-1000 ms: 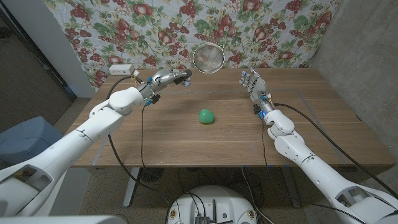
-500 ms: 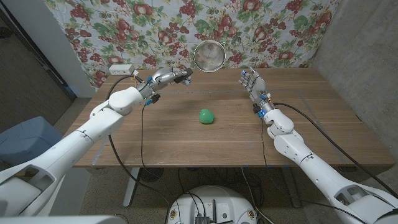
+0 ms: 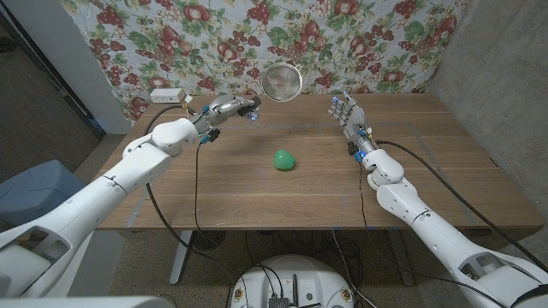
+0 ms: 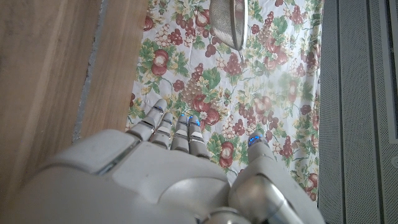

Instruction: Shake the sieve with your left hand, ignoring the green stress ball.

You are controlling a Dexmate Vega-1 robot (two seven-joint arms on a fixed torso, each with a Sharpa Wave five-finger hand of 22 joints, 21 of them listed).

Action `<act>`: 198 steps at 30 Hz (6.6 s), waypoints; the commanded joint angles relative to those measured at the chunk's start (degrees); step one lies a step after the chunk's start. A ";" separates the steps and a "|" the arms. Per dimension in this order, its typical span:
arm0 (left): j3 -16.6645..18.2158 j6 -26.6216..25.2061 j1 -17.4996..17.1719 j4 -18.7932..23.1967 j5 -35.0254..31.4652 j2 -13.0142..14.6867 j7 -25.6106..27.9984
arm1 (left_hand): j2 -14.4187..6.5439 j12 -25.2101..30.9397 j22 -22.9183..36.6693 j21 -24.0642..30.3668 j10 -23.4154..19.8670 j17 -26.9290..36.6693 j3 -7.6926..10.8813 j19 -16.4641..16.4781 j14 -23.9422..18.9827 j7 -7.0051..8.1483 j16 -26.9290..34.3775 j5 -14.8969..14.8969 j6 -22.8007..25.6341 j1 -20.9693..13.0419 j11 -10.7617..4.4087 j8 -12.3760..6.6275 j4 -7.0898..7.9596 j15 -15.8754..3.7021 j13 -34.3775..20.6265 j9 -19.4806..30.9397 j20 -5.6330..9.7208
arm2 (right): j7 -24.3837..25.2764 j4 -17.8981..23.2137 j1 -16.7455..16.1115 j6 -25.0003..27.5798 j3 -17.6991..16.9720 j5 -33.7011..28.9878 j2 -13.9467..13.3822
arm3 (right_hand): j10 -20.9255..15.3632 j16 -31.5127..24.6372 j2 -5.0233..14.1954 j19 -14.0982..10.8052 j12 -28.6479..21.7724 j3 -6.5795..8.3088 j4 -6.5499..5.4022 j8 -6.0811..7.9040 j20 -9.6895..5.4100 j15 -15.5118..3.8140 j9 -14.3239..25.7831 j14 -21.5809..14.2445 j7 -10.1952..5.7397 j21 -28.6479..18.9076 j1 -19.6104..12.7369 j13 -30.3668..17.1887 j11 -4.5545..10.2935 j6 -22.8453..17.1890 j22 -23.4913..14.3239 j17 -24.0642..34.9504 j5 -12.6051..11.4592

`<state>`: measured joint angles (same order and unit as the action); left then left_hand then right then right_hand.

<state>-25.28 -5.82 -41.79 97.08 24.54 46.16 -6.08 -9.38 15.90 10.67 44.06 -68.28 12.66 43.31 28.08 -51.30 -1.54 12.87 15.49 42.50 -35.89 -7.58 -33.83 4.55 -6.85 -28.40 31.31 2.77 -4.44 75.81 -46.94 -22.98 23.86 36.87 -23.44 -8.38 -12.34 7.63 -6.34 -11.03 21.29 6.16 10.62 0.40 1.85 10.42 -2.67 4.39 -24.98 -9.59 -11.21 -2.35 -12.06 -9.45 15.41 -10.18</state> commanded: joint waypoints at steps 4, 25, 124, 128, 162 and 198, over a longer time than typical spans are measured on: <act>0.06 -24.92 2.74 5.60 8.01 1.16 4.79 | -1.61 -0.11 0.09 0.56 -3.72 0.20 0.77 0.93 -0.83 -0.35 0.40 0.20 0.70 -1.16 -2.61 -0.45 -0.25 -6.29 0.07 0.10 2.01 | -0.28 -0.69 0.56 0.09 0.12 0.07 0.29 | -0.30 -0.54 0.34 -0.44 -0.32 0.11 0.13 0.26 0.14 0.17 -0.08 0.15 0.03 0.46 0.42 -0.13 -0.28 -0.37 -0.19 -0.04 0.05; -1.46 -26.43 4.08 5.87 9.75 2.54 4.76 | -1.71 -0.72 0.07 0.95 -3.58 0.03 1.13 1.10 -0.92 -1.01 0.24 -0.08 0.76 -1.24 -2.42 -0.62 -0.38 -6.17 0.75 0.24 1.85 | -0.17 -0.04 0.10 0.00 0.05 0.06 0.08 | -0.28 -0.57 0.35 -0.64 -0.32 0.16 0.15 0.25 0.16 0.20 -0.08 0.15 0.08 1.01 0.50 -0.12 -0.25 -0.36 -0.20 -0.22 0.05; -1.75 -24.59 4.89 4.66 7.38 2.88 2.25 | -1.88 -1.41 0.02 2.10 -3.88 0.18 1.55 0.52 -1.01 -1.18 0.32 -0.03 1.40 -1.30 -2.45 -0.66 -1.14 -6.27 1.00 -0.21 1.94 | 0.14 -1.73 1.29 0.16 0.68 -0.34 1.35 | -0.25 -0.65 0.41 -1.62 -0.30 0.51 0.28 0.24 0.10 0.18 -0.08 0.23 0.14 3.60 0.71 -0.11 -0.23 -0.35 -0.26 -1.00 0.05; -1.84 -24.52 4.95 4.71 7.55 3.00 2.38 | -1.86 -1.44 0.02 2.16 -3.93 0.16 1.60 0.51 -1.02 -1.20 0.29 -0.11 1.39 -1.31 -2.34 -0.67 -1.13 -6.23 1.10 -0.19 1.96 | 0.19 -1.62 1.21 0.17 0.65 -0.31 1.32 | -0.30 -0.65 0.41 -1.66 -0.32 0.52 0.28 0.26 0.12 0.17 -0.08 0.24 0.13 3.69 0.72 -0.11 -0.22 -0.38 -0.26 -1.02 0.05; -1.74 22.03 2.09 -10.39 -3.52 -1.97 -6.27 | -0.90 -1.98 0.02 2.11 -1.26 -0.12 1.27 -1.43 0.48 1.79 -0.56 -0.57 -0.07 -0.52 -3.39 0.08 -0.47 -6.16 0.39 -0.26 1.65 | -0.53 -1.81 1.01 -0.27 0.49 0.11 1.24 | -0.32 -0.67 0.43 -2.04 -0.33 0.66 0.31 0.27 0.12 0.30 -0.08 0.26 -0.06 4.79 0.80 -0.11 -0.19 -0.43 -0.28 -1.28 0.06; -0.37 6.04 0.63 -2.83 -4.75 -1.23 0.62 | -1.12 -1.65 -0.07 2.38 -1.96 0.11 1.00 -1.24 0.64 1.53 -0.36 0.02 0.27 -0.11 -3.20 0.07 -0.18 -6.42 0.44 -0.29 1.97 | -1.44 -3.75 2.04 -0.33 0.28 0.60 1.59 | -0.35 -0.67 0.41 -2.51 -0.34 0.79 0.34 0.25 0.20 0.33 -0.08 0.33 -0.18 5.85 0.88 -0.11 -0.25 -0.41 -0.31 -1.52 0.07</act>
<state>-26.24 11.93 -39.95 88.35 19.90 43.52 -10.41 -9.45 13.97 10.69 45.80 -68.13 12.66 43.89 26.42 -50.46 -0.62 12.42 15.07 41.57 -35.83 -8.11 -33.64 3.96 -6.66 -27.87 30.79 2.76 -5.68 72.44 -45.10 -23.35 24.25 37.32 -21.87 -8.39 -12.80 7.25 -8.39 -11.03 21.68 6.56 10.62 0.40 2.16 10.13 -2.36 4.39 -19.25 -8.60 -11.21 -2.35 -12.06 -9.45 13.84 -10.18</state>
